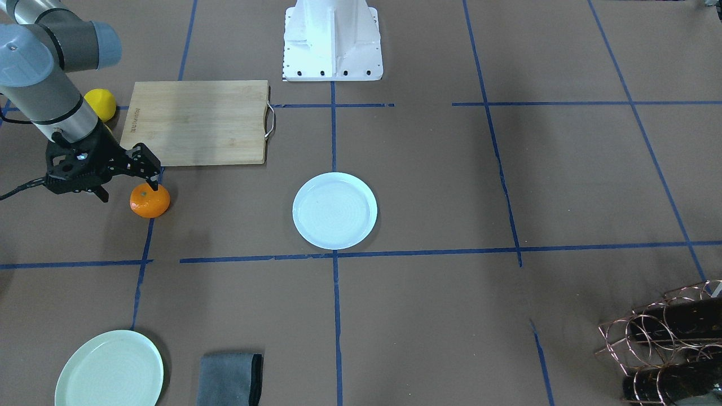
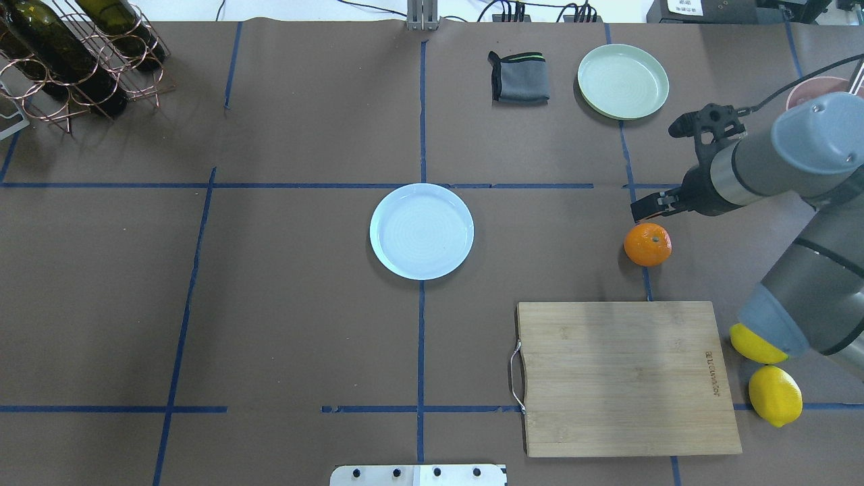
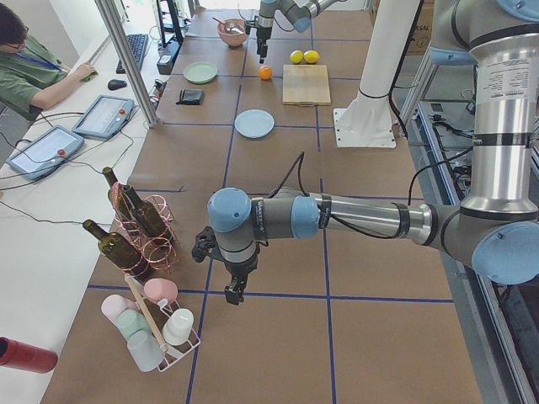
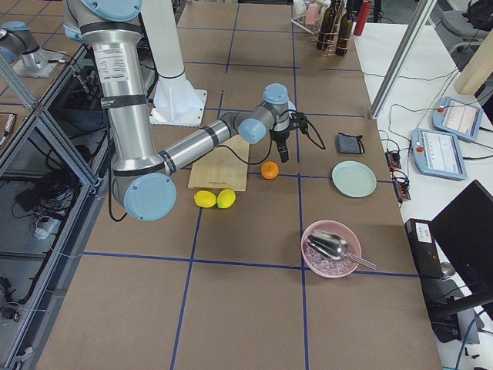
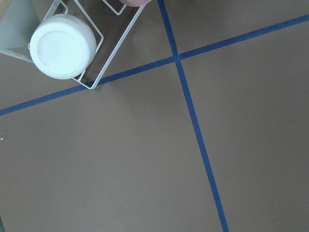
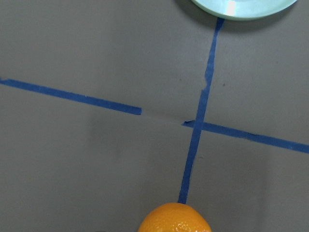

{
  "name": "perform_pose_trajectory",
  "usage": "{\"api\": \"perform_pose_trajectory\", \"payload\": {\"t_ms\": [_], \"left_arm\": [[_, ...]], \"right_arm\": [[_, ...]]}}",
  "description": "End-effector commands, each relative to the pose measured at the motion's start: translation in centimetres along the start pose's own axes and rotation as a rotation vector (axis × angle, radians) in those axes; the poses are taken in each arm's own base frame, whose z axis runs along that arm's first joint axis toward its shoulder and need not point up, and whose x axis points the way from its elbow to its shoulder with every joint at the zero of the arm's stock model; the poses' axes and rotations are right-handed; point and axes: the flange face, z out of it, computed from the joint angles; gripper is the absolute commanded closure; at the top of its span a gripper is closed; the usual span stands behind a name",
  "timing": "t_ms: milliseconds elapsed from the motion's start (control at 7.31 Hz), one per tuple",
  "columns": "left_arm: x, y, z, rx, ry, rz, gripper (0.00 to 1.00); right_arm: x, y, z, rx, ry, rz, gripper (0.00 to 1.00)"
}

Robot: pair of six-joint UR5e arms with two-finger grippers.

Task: Pick orange to plate
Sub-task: 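Lower the right gripper over the orange and close on it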

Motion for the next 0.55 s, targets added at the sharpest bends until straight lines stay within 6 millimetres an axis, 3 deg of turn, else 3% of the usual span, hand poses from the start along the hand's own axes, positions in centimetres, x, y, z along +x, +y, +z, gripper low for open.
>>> {"api": "perform_pose_trajectory", "payload": {"t_ms": [0, 410], "left_arm": [[0.0, 0.1, 0.0, 0.001, 0.001, 0.001, 0.00], [0.1, 0.1, -0.1, 0.002, 0.001, 0.002, 0.00]], "right_arm": [[-0.7, 2.6, 2.4, -0.004, 0.043, 0.003, 0.00], [-0.3, 3.5, 4.6, -0.020, 0.088, -0.010, 0.00]]}}
